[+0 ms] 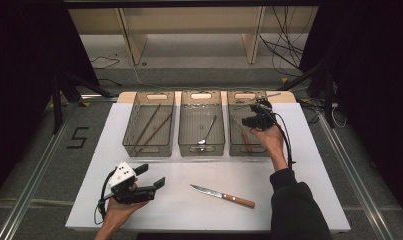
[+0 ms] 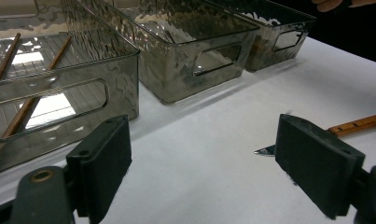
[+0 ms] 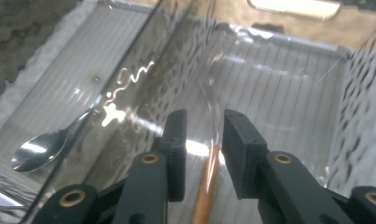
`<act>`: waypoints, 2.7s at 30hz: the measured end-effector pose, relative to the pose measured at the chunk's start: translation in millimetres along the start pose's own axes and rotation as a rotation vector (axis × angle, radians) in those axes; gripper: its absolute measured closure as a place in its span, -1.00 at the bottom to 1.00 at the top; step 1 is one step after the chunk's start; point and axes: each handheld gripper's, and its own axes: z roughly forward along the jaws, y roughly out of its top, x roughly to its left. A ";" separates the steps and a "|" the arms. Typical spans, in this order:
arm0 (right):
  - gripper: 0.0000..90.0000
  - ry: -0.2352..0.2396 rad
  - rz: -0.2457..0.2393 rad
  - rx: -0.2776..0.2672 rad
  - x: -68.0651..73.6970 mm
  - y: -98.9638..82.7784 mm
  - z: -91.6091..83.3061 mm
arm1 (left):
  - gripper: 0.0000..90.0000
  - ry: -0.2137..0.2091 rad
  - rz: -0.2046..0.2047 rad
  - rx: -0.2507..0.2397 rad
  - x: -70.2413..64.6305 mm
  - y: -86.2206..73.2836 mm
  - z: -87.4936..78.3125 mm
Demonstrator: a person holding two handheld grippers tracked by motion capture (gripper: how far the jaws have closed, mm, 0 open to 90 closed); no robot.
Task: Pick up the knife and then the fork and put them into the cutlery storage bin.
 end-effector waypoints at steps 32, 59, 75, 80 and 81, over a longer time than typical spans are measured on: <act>-0.19 0.281 -0.194 -0.087 51.5 -48.3 -69.5 | -0.60 0.004 0.001 0.010 1.0 -2.0 2.1; -0.28 0.364 -0.372 0.109 90.9 -105.3 -70.4 | -0.60 0.001 0.014 0.005 -1.1 -2.0 0.9; -0.09 0.336 -0.499 0.287 108.8 -132.3 -56.3 | -0.60 0.000 0.021 0.008 -1.7 -2.2 0.9; 0.01 0.324 -0.517 0.335 110.3 -137.1 -49.0 | -0.60 -0.001 0.020 0.012 -2.2 -2.4 1.2; 0.03 0.323 -0.528 0.344 111.1 -137.9 -47.8 | -0.60 -0.001 0.020 0.012 -2.2 -2.3 1.2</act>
